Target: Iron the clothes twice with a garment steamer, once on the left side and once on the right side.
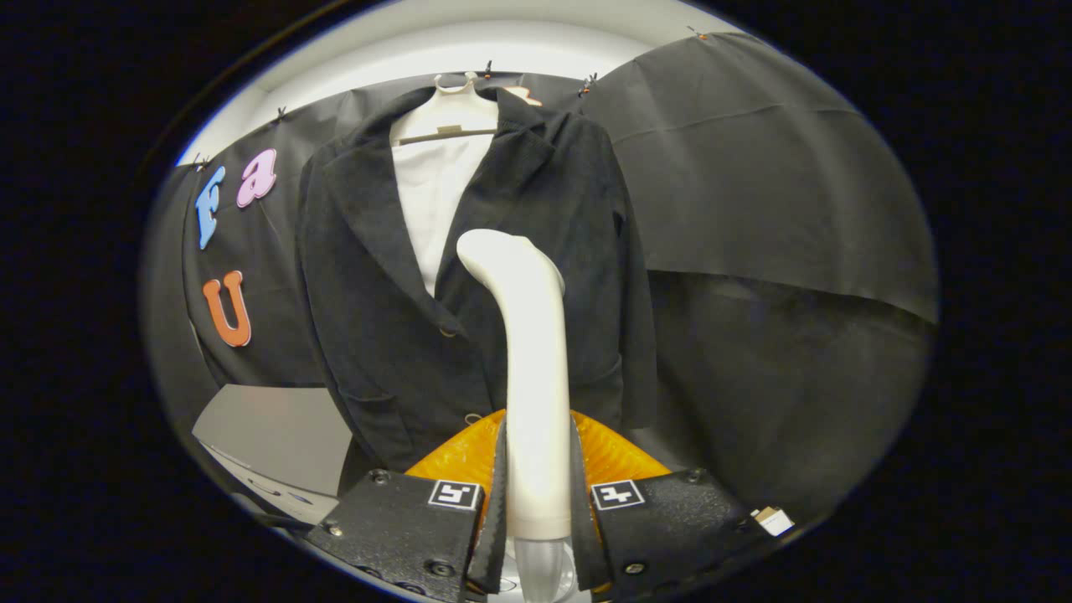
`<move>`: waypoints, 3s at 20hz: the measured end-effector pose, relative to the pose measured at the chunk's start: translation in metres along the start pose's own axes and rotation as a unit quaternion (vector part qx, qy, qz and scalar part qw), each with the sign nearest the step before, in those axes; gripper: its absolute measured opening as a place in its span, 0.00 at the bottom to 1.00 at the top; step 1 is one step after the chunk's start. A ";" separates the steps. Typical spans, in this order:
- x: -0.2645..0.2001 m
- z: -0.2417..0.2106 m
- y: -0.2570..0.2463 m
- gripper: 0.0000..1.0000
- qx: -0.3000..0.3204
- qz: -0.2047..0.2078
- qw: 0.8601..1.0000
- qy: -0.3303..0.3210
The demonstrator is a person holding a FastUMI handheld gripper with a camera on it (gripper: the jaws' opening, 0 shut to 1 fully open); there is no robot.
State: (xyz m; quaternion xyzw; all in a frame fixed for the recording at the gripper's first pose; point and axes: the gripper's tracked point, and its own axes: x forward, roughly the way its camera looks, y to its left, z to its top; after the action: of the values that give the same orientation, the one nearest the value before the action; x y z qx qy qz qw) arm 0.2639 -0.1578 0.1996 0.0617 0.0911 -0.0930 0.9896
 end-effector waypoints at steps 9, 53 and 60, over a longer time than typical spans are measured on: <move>0.012 -0.050 0.002 0.35 -0.009 -0.005 0.999 0.040; 0.028 -0.212 -0.013 0.35 -0.019 -0.011 0.985 0.173; 0.024 -0.218 -0.011 0.35 0.009 0.009 0.986 0.166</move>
State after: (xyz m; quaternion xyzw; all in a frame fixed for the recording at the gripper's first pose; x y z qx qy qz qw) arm 0.2477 -0.1425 -0.0191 0.0862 0.2523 -0.0731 0.9610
